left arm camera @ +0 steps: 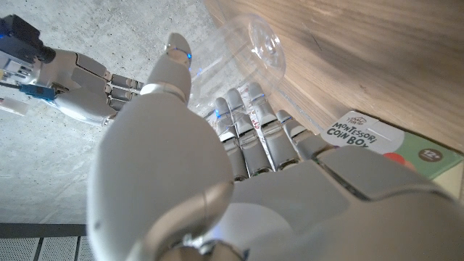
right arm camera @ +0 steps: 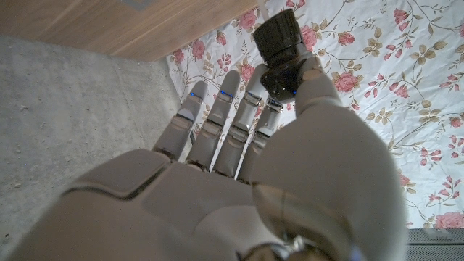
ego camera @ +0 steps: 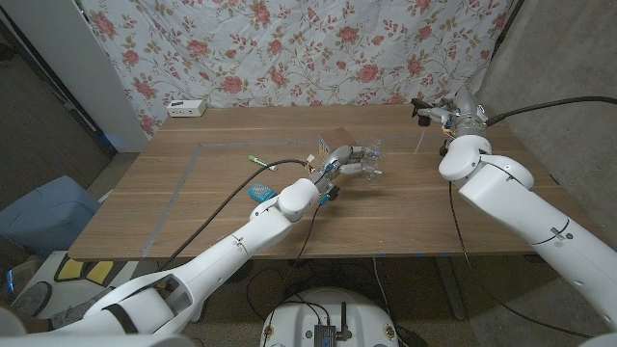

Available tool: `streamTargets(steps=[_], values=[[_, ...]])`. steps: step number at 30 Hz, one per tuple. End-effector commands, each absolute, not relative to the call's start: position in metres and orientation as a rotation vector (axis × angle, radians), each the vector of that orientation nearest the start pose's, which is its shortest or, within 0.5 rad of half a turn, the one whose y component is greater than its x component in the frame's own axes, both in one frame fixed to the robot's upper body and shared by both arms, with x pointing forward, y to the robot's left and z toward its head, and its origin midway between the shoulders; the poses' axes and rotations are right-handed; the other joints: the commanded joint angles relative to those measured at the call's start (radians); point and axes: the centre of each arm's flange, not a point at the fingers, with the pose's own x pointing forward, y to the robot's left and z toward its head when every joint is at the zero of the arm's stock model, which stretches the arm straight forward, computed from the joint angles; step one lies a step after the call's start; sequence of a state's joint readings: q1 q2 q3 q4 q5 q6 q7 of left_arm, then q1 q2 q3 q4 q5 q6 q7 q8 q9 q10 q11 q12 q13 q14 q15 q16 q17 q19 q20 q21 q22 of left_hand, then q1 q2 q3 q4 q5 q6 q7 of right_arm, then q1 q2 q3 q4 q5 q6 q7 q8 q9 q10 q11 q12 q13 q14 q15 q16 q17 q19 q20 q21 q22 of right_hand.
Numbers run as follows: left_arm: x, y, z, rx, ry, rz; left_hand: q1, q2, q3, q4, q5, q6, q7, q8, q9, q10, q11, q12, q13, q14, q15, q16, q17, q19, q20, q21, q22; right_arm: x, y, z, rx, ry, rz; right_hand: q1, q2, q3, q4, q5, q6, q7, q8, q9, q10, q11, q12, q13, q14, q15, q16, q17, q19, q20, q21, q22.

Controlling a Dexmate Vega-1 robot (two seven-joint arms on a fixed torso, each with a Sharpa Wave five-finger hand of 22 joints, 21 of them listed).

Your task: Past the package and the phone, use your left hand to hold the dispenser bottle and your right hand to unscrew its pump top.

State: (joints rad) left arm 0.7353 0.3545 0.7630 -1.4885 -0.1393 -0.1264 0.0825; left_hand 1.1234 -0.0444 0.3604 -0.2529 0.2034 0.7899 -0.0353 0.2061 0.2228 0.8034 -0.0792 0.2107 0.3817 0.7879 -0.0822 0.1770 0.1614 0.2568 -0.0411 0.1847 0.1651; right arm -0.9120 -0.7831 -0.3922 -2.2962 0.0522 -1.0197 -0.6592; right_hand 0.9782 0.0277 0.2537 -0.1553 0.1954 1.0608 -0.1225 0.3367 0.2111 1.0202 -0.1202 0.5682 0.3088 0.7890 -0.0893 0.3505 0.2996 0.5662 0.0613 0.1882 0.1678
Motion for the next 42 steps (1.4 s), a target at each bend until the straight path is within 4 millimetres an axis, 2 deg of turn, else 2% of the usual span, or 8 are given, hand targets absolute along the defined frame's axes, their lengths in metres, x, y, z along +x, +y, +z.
streamTargets(steps=[1, 9, 12, 17, 19, 29, 35, 42], values=[[0.593, 0.034, -0.043, 0.487, -0.673, -0.493, -0.117, 0.105, 0.101, 0.091, 0.005, 0.060, -0.028, -0.008, -0.004, 0.028, -0.036, -0.011, -0.007, 0.001, -0.084, -0.004, 0.000, -0.009, -0.026, -0.002, 0.002, 0.499, -0.274, 0.066, -0.778, -0.434, -0.611, 0.063, 0.063, 0.002, 0.005, 0.006, 0.019, -0.021, 0.004, 0.004, 0.073, -0.074, 0.005, 0.002, -0.001, -0.132, -0.003, 0.005, -0.001, -0.001, -0.001, 0.002], [0.592, 0.040, -0.051, 0.525, -0.669, -0.488, -0.134, 0.080, 0.098, 0.093, 0.003, 0.023, -0.024, -0.024, -0.015, -0.013, -0.022, -0.027, -0.036, -0.021, -0.086, -0.009, -0.002, -0.020, -0.027, -0.001, 0.003, 0.504, -0.273, 0.061, -0.789, -0.438, -0.616, 0.062, 0.063, 0.001, 0.005, 0.006, 0.018, -0.022, 0.005, 0.004, 0.074, -0.073, 0.004, 0.002, -0.001, -0.132, -0.005, 0.006, -0.002, -0.004, 0.000, 0.002], [0.593, 0.042, -0.054, 0.530, -0.663, -0.487, -0.145, 0.076, 0.096, 0.098, 0.001, 0.008, -0.023, -0.027, -0.019, -0.030, -0.026, -0.031, -0.046, -0.026, -0.084, -0.009, -0.002, -0.027, -0.024, -0.003, 0.003, 0.507, -0.273, 0.058, -0.798, -0.444, -0.624, 0.061, 0.064, 0.002, 0.006, 0.006, 0.018, -0.024, 0.005, 0.004, 0.075, -0.073, 0.004, 0.001, 0.000, -0.132, -0.006, 0.005, -0.001, -0.005, 0.000, 0.002], [0.593, 0.045, -0.058, 0.549, -0.663, -0.483, -0.193, 0.088, 0.095, 0.123, -0.003, -0.059, -0.022, -0.035, -0.027, -0.076, -0.018, -0.034, -0.078, -0.059, -0.076, -0.008, 0.000, -0.048, -0.005, -0.003, 0.004, 0.512, -0.272, 0.055, -0.801, -0.439, -0.625, 0.063, 0.063, 0.002, 0.005, 0.006, 0.020, -0.024, 0.006, 0.004, 0.075, -0.075, 0.005, 0.002, 0.001, -0.134, -0.006, 0.006, -0.001, -0.006, 0.001, 0.002], [0.594, 0.045, -0.058, 0.556, -0.663, -0.484, -0.210, 0.091, 0.096, 0.125, -0.005, -0.100, -0.025, -0.037, -0.031, -0.119, -0.011, -0.037, -0.098, -0.091, -0.069, -0.011, 0.000, -0.054, -0.001, -0.001, 0.004, 0.513, -0.272, 0.054, -0.802, -0.440, -0.626, 0.062, 0.064, 0.002, 0.005, 0.006, 0.020, -0.024, 0.006, 0.004, 0.075, -0.075, 0.004, 0.001, 0.001, -0.134, -0.006, 0.006, -0.001, -0.006, 0.001, 0.002], [0.597, 0.046, -0.062, 0.574, -0.658, -0.494, -0.247, 0.093, 0.097, 0.126, -0.009, -0.175, -0.015, -0.034, -0.035, -0.194, -0.010, -0.036, -0.135, -0.170, -0.060, -0.013, -0.001, -0.088, 0.009, -0.004, 0.004, 0.519, -0.271, 0.054, -0.804, -0.441, -0.627, 0.063, 0.064, 0.002, 0.005, 0.006, 0.021, -0.025, 0.007, 0.004, 0.077, -0.076, 0.005, 0.002, 0.004, -0.134, -0.007, 0.007, -0.001, -0.008, 0.001, 0.002], [0.598, 0.047, -0.064, 0.595, -0.655, -0.506, -0.290, 0.111, 0.093, 0.147, -0.012, -0.210, -0.019, -0.034, -0.037, -0.229, -0.009, -0.034, -0.153, -0.204, -0.058, -0.010, 0.002, -0.112, 0.018, -0.005, 0.005, 0.521, -0.270, 0.053, -0.799, -0.440, -0.624, 0.061, 0.064, 0.003, 0.006, 0.007, 0.022, -0.025, 0.008, 0.004, 0.076, -0.075, 0.004, 0.002, 0.005, -0.133, -0.009, 0.007, -0.001, -0.008, 0.001, 0.002], [0.597, 0.047, -0.064, 0.663, -0.678, -0.511, -0.302, 0.105, 0.094, 0.132, -0.015, -0.274, -0.021, -0.037, -0.040, -0.289, -0.012, -0.036, -0.175, -0.268, -0.060, -0.015, -0.002, -0.137, 0.024, -0.003, 0.006, 0.526, -0.270, 0.047, -0.787, -0.441, -0.623, 0.062, 0.064, 0.003, 0.005, 0.007, 0.021, -0.026, 0.008, 0.004, 0.076, -0.077, 0.004, 0.002, 0.006, -0.135, -0.010, 0.008, 0.000, -0.009, 0.001, 0.002]])
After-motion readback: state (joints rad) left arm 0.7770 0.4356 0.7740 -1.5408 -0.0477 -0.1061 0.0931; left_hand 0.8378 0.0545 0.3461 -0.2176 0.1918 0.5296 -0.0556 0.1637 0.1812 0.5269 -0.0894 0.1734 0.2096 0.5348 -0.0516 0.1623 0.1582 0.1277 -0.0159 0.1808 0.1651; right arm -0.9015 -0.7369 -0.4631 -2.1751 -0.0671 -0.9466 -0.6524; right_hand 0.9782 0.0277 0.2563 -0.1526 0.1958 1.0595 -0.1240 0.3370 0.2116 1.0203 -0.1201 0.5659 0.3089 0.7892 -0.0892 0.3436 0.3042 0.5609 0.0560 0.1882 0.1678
